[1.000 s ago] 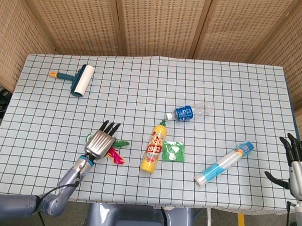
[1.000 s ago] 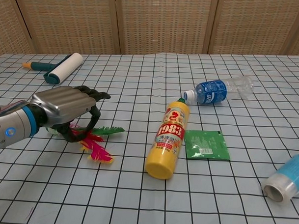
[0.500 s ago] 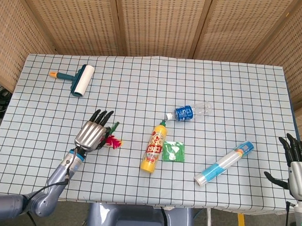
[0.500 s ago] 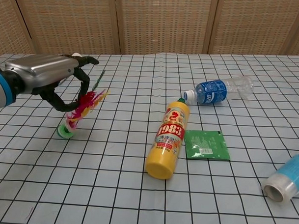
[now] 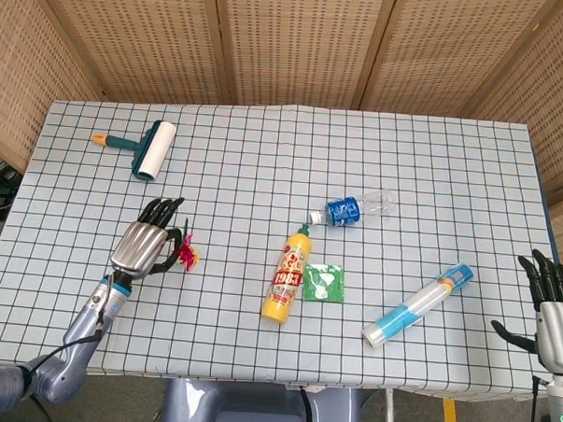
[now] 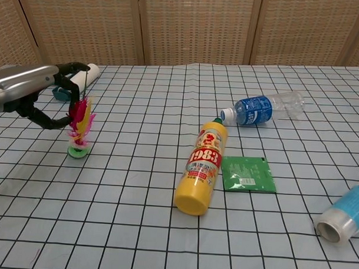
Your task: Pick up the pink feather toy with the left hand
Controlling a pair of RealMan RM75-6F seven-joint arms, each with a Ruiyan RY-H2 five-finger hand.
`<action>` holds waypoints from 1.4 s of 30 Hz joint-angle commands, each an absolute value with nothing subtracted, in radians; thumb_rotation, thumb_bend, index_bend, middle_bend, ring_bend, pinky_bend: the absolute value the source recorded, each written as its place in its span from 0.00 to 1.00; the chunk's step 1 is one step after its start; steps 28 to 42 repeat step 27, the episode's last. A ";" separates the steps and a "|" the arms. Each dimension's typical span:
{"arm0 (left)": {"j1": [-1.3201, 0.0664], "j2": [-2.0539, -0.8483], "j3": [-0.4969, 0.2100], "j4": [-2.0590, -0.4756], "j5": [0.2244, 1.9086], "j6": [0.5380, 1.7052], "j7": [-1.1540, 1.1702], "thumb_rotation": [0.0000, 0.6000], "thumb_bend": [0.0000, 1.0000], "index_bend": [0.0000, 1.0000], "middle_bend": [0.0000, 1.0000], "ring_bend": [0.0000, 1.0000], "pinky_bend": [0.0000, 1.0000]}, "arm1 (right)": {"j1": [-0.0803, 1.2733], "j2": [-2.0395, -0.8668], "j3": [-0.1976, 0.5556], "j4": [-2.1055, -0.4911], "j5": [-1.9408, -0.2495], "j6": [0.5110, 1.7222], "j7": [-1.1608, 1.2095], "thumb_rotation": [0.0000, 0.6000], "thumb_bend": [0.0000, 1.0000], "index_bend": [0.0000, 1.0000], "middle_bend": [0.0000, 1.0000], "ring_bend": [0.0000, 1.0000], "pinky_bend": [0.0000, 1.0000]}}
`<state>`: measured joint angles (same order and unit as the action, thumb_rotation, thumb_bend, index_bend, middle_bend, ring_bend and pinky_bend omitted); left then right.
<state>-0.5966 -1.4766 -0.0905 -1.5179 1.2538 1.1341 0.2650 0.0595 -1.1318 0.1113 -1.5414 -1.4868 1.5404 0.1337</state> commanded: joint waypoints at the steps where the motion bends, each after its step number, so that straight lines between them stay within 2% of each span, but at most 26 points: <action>1: -0.573 -1.456 -0.076 -1.521 1.252 1.127 0.229 1.00 0.20 0.10 0.00 0.00 0.00 | 0.058 -1.132 0.112 -1.541 -1.487 1.543 0.137 1.00 0.12 0.12 0.00 0.00 0.05; 2: -0.559 -1.443 -0.075 -1.527 1.264 1.144 0.204 1.00 0.17 0.04 0.00 0.00 0.00 | 0.058 -1.133 0.113 -1.540 -1.488 1.545 0.138 1.00 0.12 0.12 0.00 0.00 0.05; 4: -0.544 -1.426 -0.075 -1.537 1.280 1.163 0.169 1.00 0.16 0.00 0.00 0.00 0.00 | 0.059 -1.134 0.112 -1.538 -1.490 1.546 0.138 1.00 0.12 0.12 0.00 0.00 0.05; 10: -0.488 -1.364 -0.081 -1.578 1.337 1.249 0.047 1.00 0.16 0.00 0.00 0.00 0.00 | 0.059 -1.134 0.110 -1.540 -1.494 1.546 0.134 1.00 0.12 0.12 0.00 0.00 0.05; 11: -0.460 -1.344 -0.080 -1.587 1.355 1.295 0.022 1.00 0.16 0.00 0.00 0.00 0.00 | 0.058 -1.134 0.110 -1.541 -1.494 1.547 0.133 1.00 0.12 0.12 0.00 0.00 0.05; 15: -0.417 -1.316 -0.059 -1.592 1.392 1.352 0.007 1.00 0.16 0.00 0.00 0.00 0.00 | 0.058 -1.135 0.109 -1.540 -1.495 1.547 0.127 1.00 0.12 0.12 0.00 0.00 0.05; 22: -0.312 -1.246 0.017 -1.635 1.362 1.410 0.190 1.00 0.20 0.01 0.00 0.00 0.00 | 0.061 -1.138 0.104 -1.544 -1.498 1.539 0.098 1.00 0.12 0.11 0.00 0.00 0.04; 26: -0.228 -1.226 0.068 -1.640 1.378 1.492 0.287 1.00 0.20 0.01 0.00 0.00 0.00 | 0.071 -1.153 0.101 -1.537 -1.494 1.520 0.062 1.00 0.12 0.11 0.00 0.00 0.04; 42: -0.220 -1.229 0.072 -1.635 1.386 1.500 0.296 1.00 0.20 0.01 0.00 0.00 0.00 | 0.072 -1.155 0.100 -1.537 -1.495 1.519 0.057 1.00 0.12 0.11 0.00 0.00 0.04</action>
